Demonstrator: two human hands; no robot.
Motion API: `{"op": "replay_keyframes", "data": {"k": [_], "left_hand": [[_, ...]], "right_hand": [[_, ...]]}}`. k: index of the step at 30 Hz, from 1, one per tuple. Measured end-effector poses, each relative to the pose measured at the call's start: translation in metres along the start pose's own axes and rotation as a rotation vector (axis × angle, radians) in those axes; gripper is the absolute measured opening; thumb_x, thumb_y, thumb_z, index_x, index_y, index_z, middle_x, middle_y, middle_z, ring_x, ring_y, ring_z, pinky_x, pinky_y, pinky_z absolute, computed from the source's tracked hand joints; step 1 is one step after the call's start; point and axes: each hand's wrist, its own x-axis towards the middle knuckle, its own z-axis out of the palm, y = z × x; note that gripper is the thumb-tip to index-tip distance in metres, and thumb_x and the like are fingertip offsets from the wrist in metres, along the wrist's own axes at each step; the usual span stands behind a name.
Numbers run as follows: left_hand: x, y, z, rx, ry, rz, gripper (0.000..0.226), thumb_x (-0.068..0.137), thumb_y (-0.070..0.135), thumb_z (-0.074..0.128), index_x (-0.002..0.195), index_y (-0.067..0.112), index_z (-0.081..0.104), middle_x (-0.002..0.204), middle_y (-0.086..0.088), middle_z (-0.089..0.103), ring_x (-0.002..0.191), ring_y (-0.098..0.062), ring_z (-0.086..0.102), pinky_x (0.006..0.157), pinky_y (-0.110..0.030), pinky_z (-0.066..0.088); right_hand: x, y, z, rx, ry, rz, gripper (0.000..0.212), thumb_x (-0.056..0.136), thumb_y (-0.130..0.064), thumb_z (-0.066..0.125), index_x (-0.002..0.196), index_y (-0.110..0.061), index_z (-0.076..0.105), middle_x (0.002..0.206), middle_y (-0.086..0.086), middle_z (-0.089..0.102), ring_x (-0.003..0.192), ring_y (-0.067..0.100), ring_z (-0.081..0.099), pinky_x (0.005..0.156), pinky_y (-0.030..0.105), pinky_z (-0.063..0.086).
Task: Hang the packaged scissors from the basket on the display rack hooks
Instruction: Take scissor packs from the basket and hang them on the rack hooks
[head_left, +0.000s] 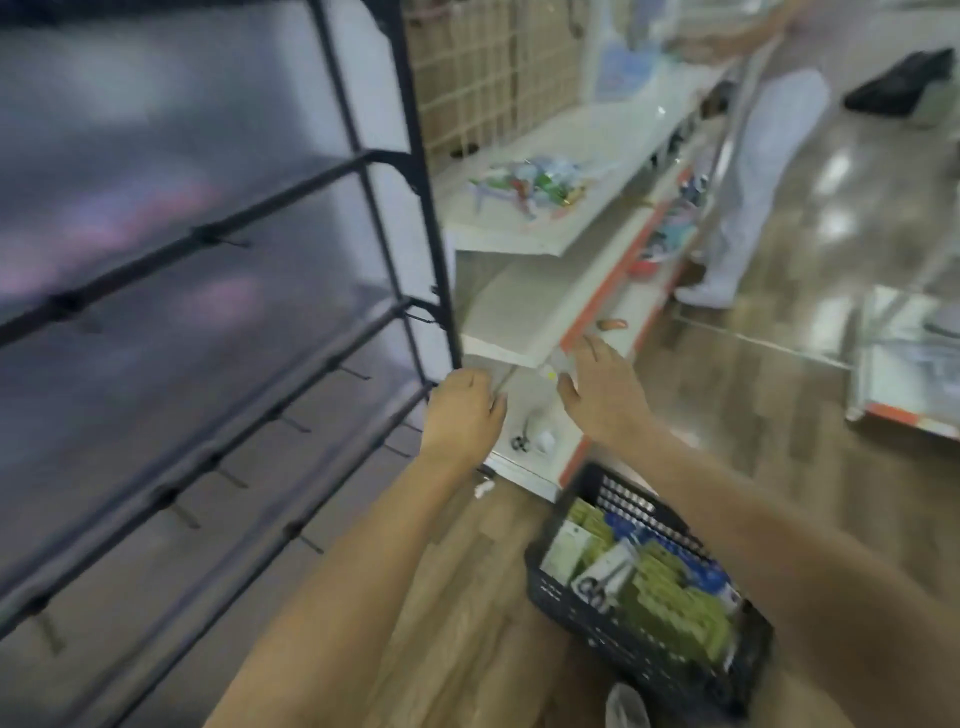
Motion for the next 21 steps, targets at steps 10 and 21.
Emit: {"op": "replay_keyframes", "data": {"k": [10, 21], "left_hand": [[0.048, 0.125, 0.184, -0.089, -0.362, 0.084, 0.037, 0.100, 0.031, 0.037, 0.126, 0.008, 0.048, 0.128, -0.008, 0.052, 0.118, -0.023, 0.046, 0.091, -0.027, 0.034], [0.000, 0.103, 0.363, -0.045, -0.720, -0.001, 0.023, 0.097, 0.025, 0.044, 0.113, 0.011, 0.052, 0.115, -0.004, 0.054, 0.110, -0.020, 0.051, 0.079, -0.026, 0.037]], "right_hand": [[-0.056, 0.229, 0.026, -0.013, -0.162, 0.391, 0.051, 0.096, -0.019, 0.046, 0.142, 0.001, 0.032, 0.144, 0.016, 0.039, 0.129, 0.029, 0.041, 0.102, 0.035, 0.037], [-0.176, 0.335, 0.171, 0.095, -0.425, 0.800, 0.048, 0.098, -0.023, 0.042, 0.142, -0.006, 0.034, 0.143, 0.008, 0.041, 0.130, 0.021, 0.039, 0.104, 0.031, 0.039]]}}
